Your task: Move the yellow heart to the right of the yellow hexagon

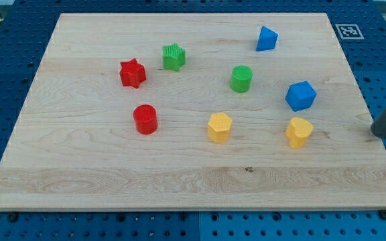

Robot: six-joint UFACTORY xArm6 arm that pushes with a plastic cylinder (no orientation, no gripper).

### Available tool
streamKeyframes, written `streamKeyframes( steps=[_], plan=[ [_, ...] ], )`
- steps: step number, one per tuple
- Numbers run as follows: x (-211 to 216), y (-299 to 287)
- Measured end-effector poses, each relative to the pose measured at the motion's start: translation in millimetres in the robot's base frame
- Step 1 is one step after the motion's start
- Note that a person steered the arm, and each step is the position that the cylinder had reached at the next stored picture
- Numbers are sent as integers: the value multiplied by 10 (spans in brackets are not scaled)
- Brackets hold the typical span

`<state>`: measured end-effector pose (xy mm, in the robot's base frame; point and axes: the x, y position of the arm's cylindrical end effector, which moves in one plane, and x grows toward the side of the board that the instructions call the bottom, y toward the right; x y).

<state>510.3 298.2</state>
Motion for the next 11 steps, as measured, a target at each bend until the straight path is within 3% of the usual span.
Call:
streamKeyframes(
  steps=[3, 5, 6, 7, 8, 11],
  plan=[
    [32, -887],
    [235, -1093],
    [42, -1114],
    [145, -1040],
    [-230, -1244],
    [-100, -1445]
  ],
)
